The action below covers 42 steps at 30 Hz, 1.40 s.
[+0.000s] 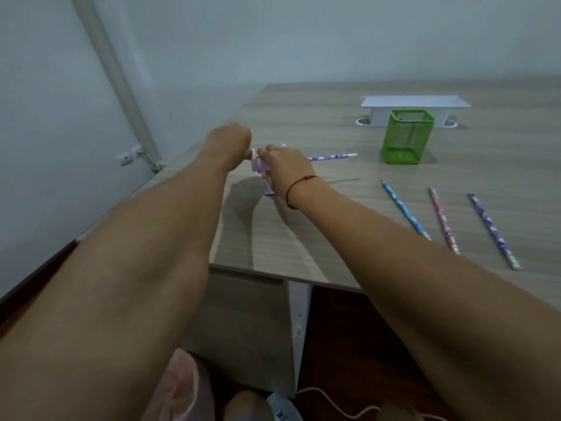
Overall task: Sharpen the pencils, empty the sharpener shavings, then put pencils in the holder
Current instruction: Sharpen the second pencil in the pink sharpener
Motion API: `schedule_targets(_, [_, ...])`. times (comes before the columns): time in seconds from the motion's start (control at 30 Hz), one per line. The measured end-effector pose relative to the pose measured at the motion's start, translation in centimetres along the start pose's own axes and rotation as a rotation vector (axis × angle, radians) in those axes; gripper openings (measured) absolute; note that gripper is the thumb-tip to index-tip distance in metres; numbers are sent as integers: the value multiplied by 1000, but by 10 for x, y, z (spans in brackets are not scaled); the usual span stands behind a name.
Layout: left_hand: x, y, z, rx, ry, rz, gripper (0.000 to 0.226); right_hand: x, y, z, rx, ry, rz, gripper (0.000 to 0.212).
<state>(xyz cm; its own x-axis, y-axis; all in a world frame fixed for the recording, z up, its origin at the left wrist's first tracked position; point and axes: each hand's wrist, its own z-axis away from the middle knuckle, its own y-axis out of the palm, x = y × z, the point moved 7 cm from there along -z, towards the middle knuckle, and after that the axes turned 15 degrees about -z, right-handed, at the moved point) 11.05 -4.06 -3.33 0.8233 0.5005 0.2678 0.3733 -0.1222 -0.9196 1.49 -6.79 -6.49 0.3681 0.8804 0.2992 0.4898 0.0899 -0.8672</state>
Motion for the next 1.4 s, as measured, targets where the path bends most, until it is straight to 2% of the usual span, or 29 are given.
schedule_targets(0.17, [2, -7, 4, -7, 17, -24, 29, 0, -3, 1, 18, 9, 34, 30])
schedule_targets(0.33, [8, -27, 23, -44, 53, 49, 26, 4, -2, 3, 30, 4, 39, 29])
schedule_targets(0.53, [-19, 1, 72, 70, 68, 148, 21, 7, -8, 6, 63, 13, 43, 30])
schedule_targets(0.77, [-25, 26, 54, 147, 66, 206, 21, -2, -11, 4, 68, -62, 51, 35])
schedule_targets(0.87, [-16, 40, 37, 187, 61, 212, 8, -5, -10, 0, 88, -72, 64, 37])
schedule_targets(0.97, [-9, 46, 21, 217, 38, 179, 21, -7, -9, -2, 63, -73, 60, 36])
schedule_targets(1.03, [-9, 48, 9, 212, 19, 148, 18, -7, -8, -3, 51, -81, 66, 35])
schedule_targets(1.1, [-9, 50, -1, 194, 4, 125, 26, -6, -8, -5, 41, -79, 80, 34])
schedule_targets(1.3, [8, 17, -18, -47, -30, 112, 26, -3, -8, -11, 39, -44, 113, 34])
schedule_targets(1.4, [14, -4, -14, -72, 26, 95, 27, 1, -6, -12, 39, -33, 107, 31])
